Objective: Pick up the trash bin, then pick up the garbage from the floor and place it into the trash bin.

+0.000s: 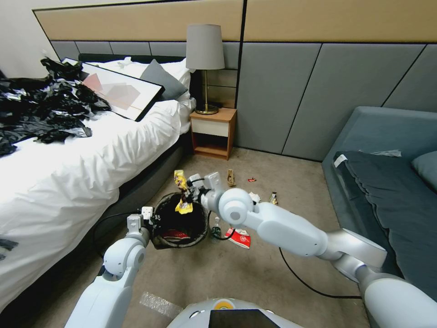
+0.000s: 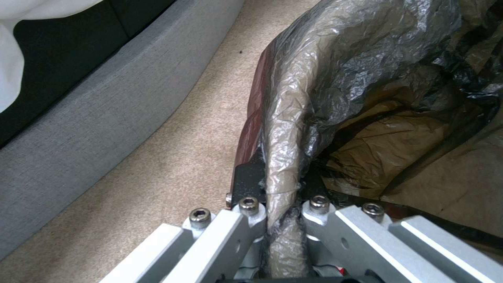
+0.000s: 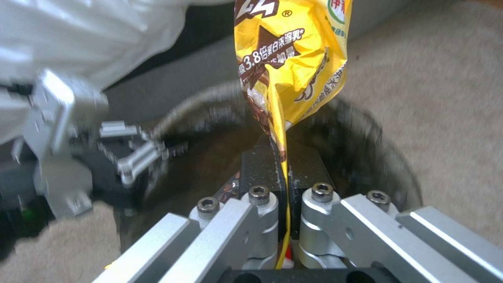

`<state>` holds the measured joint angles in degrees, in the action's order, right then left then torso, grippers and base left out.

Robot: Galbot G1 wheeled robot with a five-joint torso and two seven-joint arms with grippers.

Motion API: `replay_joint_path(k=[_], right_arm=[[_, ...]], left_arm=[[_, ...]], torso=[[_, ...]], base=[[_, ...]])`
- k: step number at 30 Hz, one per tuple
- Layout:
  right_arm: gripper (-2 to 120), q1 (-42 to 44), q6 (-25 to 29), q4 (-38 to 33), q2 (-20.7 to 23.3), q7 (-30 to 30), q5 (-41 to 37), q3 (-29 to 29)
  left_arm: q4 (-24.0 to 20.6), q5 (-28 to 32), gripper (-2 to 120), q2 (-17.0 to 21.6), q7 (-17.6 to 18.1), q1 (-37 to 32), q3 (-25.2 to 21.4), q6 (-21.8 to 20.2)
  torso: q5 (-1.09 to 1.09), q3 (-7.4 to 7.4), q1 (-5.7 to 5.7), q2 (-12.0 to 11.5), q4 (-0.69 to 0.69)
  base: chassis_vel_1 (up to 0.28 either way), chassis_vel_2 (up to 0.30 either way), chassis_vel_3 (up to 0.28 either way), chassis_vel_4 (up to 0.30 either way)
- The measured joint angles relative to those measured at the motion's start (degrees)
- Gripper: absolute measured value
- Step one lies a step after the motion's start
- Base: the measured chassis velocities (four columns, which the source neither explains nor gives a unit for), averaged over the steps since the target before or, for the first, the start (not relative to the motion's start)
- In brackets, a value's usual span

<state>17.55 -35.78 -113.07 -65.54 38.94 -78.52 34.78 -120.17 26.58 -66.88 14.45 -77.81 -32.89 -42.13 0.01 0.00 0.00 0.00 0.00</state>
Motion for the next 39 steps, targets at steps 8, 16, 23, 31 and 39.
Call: replay_joint_path(k=[8,16,23,31,39], right_arm=[[0,2.0,-0.1,0.3,0.2,0.2,0.9,1.1],[16,0.7,-0.8,2.2,-1.8,1.6,0.6,2.4],[35,1.0,-0.8,2.6,-1.9,2.3,0.6,2.0],[68,2.4,-0.7,2.4,-0.9,2.5,0.6,0.6],[96,2.4,-0.6,1.8,-0.8,2.8,0.2,-0.3]], left_arm=[[0.8,-0.1,0,-0.2,-0.1,0.3,0.2,0.0],[1.2,-0.5,0,-0.5,-0.4,0.2,0.2,0.0],[1.2,-0.5,0,-0.5,-0.5,0.2,0.0,0.0],[0.9,-0.4,0,-0.3,-0.6,-0.3,-0.3,0.0],[0.7,-0.4,0,-0.2,-0.6,-0.5,-0.3,0.0]], torso=[[0.00,0.00,0.00,0.0,0.00],[0.00,0.00,0.00,0.0,-0.01],[0.00,0.00,0.00,0.0,0.00],[-0.01,0.00,0.00,0.0,0.00],[-0.01,0.00,0.00,0.0,-0.01]], base=[[0.000,0.000,0.000,0.000],[0.000,0.000,0.000,0.000],[0.000,0.000,0.000,0.000],[0.000,0.000,0.000,0.000],[0.000,0.000,0.000,0.000]])
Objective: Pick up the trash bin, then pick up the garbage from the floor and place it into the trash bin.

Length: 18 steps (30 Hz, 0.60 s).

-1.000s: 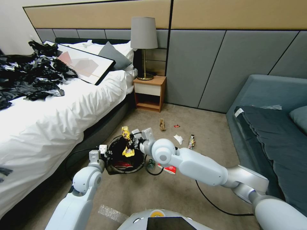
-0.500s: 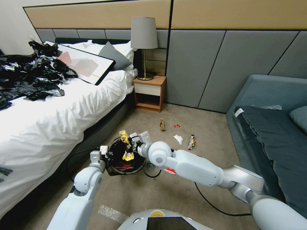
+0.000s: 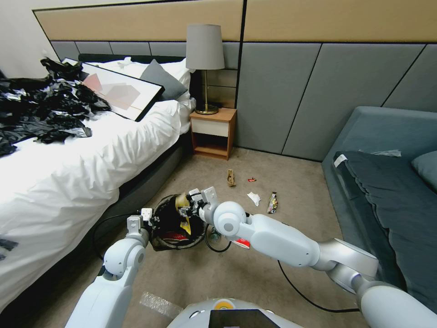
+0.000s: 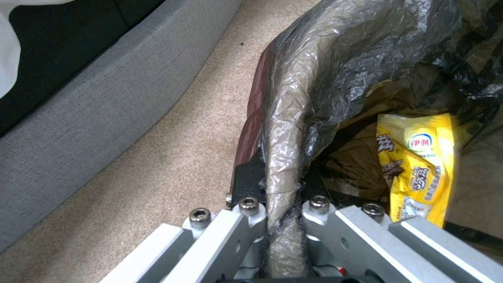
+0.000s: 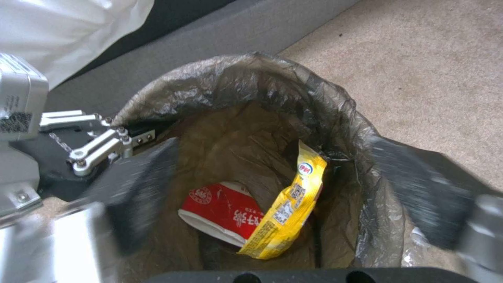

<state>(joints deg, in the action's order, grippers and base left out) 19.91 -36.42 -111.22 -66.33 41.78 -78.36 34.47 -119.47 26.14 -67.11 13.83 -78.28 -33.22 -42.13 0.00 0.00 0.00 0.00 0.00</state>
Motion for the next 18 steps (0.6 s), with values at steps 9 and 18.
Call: replay_joint_path(k=[9,18], right_arm=[[100,0.8,0.0,-1.0,1.1,0.1,-0.3,-1.1],[100,3.1,0.4,-3.6,3.8,-2.0,4.7,-8.0]], left_arm=[[0.0,0.0,0,0.1,0.0,0.1,-0.1,0.0],[-0.2,0.1,0,0.1,0.0,0.0,-0.6,0.0]], torso=[[0.00,0.00,0.00,0.0,0.00],[0.00,0.00,0.00,0.0,-0.02]], base=[[0.000,0.000,0.000,0.000],[0.000,0.000,0.000,0.000]])
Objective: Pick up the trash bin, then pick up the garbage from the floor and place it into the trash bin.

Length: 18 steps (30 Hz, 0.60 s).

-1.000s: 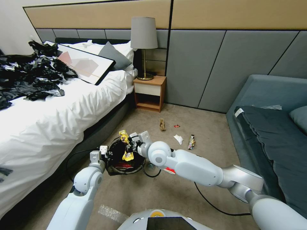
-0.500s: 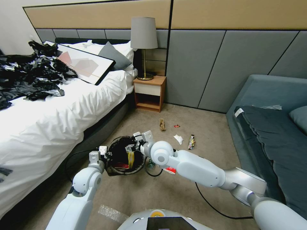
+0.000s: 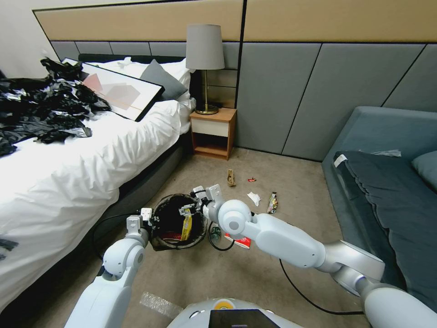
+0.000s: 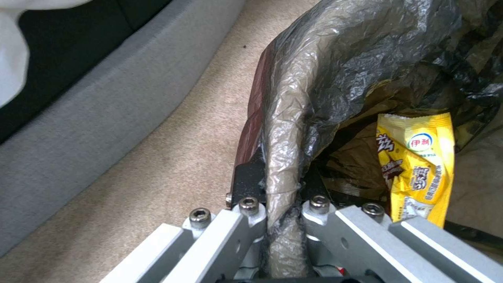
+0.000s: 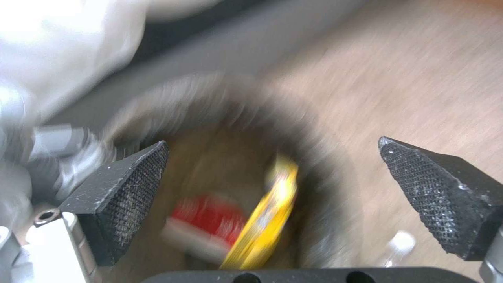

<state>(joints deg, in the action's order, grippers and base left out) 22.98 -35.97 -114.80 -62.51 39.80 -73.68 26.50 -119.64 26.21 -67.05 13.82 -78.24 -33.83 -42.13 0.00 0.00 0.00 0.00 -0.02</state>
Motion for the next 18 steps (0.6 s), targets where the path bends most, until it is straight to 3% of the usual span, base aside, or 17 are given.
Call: replay_joint_path(k=[5,9,11,12,15,16,18], right_arm=[[100,3.6,1.0,0.3,4.2,-7.0,14.8,-13.4],[100,5.3,2.4,-0.3,6.7,-8.5,18.9,-18.0],[100,10.4,5.4,-0.6,9.3,-11.4,27.4,-25.1],[100,10.4,5.4,-0.6,9.3,-11.4,27.4,-25.1],[100,20.3,9.6,-1.8,9.6,-12.7,36.4,-34.6],[100,20.3,9.6,-1.8,9.6,-12.7,36.4,-34.6],[100,28.2,12.8,-2.0,7.8,-14.3,43.2,-42.2]], left_arm=[[-0.5,-0.6,0,0.3,-0.3,-0.1,-0.2,0.0],[-0.9,-0.6,0,0.3,-0.4,-0.2,-0.2,0.0],[-1.3,-0.7,0,0.2,-0.4,-0.3,-0.3,0.0],[-1.3,-0.7,0,0.2,-0.4,-0.3,-0.3,0.0],[-1.7,-0.6,0,-0.1,-0.5,-0.8,-0.4,0.0],[-1.7,-0.6,0,-0.1,-0.5,-0.8,-0.4,0.0],[-2.1,-0.6,0,-0.3,-0.5,-1.2,-0.5,0.0]], torso=[[-0.02,0.00,0.00,0.0,0.04],[-0.01,0.00,0.00,0.0,0.04],[-0.02,0.00,0.00,0.0,0.03],[-0.02,0.00,0.00,0.0,0.03],[-0.02,0.00,0.00,0.0,0.01],[-0.02,0.00,0.00,0.0,0.01],[-0.04,0.00,0.00,0.0,0.02]], base=[[0.000,0.000,0.000,0.000],[0.000,0.000,0.000,0.000],[0.000,0.000,0.000,0.000],[0.000,0.000,0.000,0.000],[0.000,0.000,0.000,0.000],[0.000,0.000,0.000,0.000],[0.000,0.000,0.000,0.000]])
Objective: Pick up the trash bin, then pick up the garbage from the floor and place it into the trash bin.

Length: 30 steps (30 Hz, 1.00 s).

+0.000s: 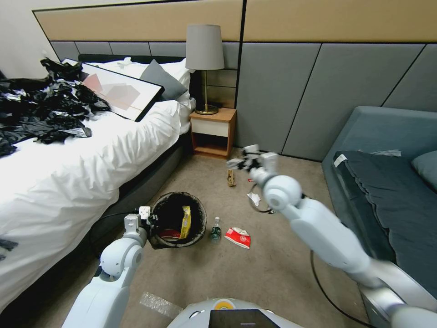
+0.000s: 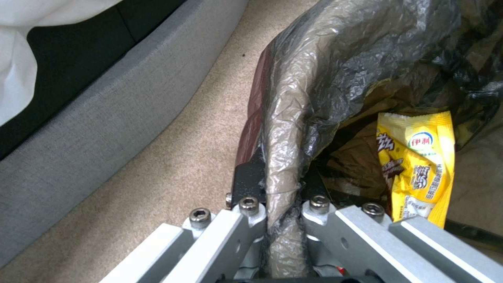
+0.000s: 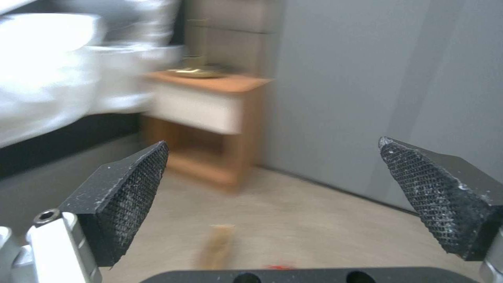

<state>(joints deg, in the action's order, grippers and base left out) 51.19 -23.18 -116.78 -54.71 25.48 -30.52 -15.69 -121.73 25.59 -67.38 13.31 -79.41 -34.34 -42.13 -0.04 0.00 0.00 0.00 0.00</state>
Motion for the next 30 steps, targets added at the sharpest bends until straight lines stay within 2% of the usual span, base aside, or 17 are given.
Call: replay_joint_path(k=[1,3,4,7,8,10,11,13,14,17,23,26,29,30], right_arm=[[100,0.0,0.0,0.0,0.0,0.0,0.0,0.0],[100,6.2,4.2,0.0,-2.5,-4.0,8.1,-7.3],[100,6.2,4.2,0.0,-2.5,-4.0,8.1,-7.3],[100,15.3,9.9,-0.7,-7.3,-8.4,17.7,-14.1],[100,15.3,9.9,-0.7,-7.3,-8.4,17.7,-14.1],[100,21.2,13.1,-1.1,-11.4,-9.7,21.5,-16.6],[100,21.2,13.1,-1.1,-11.4,-9.7,21.5,-16.6],[100,25.6,15.5,-1.0,-15.4,-10.5,24.0,-18.6],[100,25.6,15.5,-1.0,-15.4,-10.5,24.0,-18.6],[100,29.3,17.4,-1.3,-19.0,-10.9,25.0,-19.7],[100,30.0,18.7,-0.3,-19.5,-10.9,25.9,-19.1],[100,29.1,18.6,0.9,-18.4,-10.8,25.6,-17.7],[100,25.9,16.2,3.4,-14.7,-10.6,23.1,-14.4],[100,25.9,16.2,3.4,-14.7,-10.6,23.1,-14.4]], left_arm=[[0.0,0.0,0,0.0,0.0,0.0,0.0,0.0],[-0.2,0.0,0,-0.2,0.0,-0.2,-0.1,0.0],[-0.2,0.0,0,-0.2,0.0,-0.2,-0.1,0.0],[-0.5,0.0,0,-0.5,0.0,-0.4,0.0,0.0],[-0.5,0.0,0,-0.5,0.0,-0.4,0.0,0.0],[-0.7,0.0,0,-0.8,0.0,-0.4,0.2,0.0],[-0.7,0.0,0,-0.8,0.0,-0.4,0.2,0.0],[-0.8,0.0,0,-1.0,0.0,-0.6,0.2,0.0],[-0.8,0.0,0,-1.0,0.0,-0.6,0.2,0.0],[-1.0,-0.2,0,-1.2,0.0,-1.0,0.4,0.0],[-1.5,-0.2,0,-1.3,0.1,-1.3,0.0,0.0],[-1.8,-0.2,0,-1.2,0.1,-1.7,-0.3,0.0],[-2.2,-0.1,0,-0.9,0.2,-2.1,-0.8,0.0],[-2.2,-0.1,0,-0.9,0.2,-2.1,-0.8,0.0]], torso=[[0.00,0.00,0.00,0.0,0.00],[0.03,0.00,0.00,0.0,0.01],[0.03,0.00,0.00,0.0,0.01],[0.02,0.00,0.00,0.0,0.00],[0.02,0.00,0.00,0.0,0.00],[0.03,0.00,0.01,0.0,0.00],[0.03,0.00,0.01,0.0,0.00],[0.03,0.01,0.01,0.0,0.03],[0.03,0.01,0.01,0.0,0.03],[0.05,0.01,0.01,0.0,0.00],[0.05,0.00,0.01,0.0,0.00],[0.05,0.00,0.01,0.0,0.00],[0.03,0.00,0.00,0.0,0.00],[0.03,0.00,0.00,0.0,0.00]], base=[[0.000,0.000,0.000,0.000],[0.000,0.000,0.000,0.000],[0.000,0.000,0.000,0.000],[0.000,0.000,0.000,0.000],[0.000,0.000,0.000,0.000],[0.000,0.000,0.000,0.000],[0.000,0.000,0.000,0.000],[0.000,0.000,0.000,0.000],[0.000,0.000,0.000,0.000],[0.000,0.000,0.000,0.000],[0.000,0.000,0.000,0.000],[0.000,0.000,0.000,0.000],[0.000,0.000,0.000,0.000],[0.000,0.000,0.000,0.000]])
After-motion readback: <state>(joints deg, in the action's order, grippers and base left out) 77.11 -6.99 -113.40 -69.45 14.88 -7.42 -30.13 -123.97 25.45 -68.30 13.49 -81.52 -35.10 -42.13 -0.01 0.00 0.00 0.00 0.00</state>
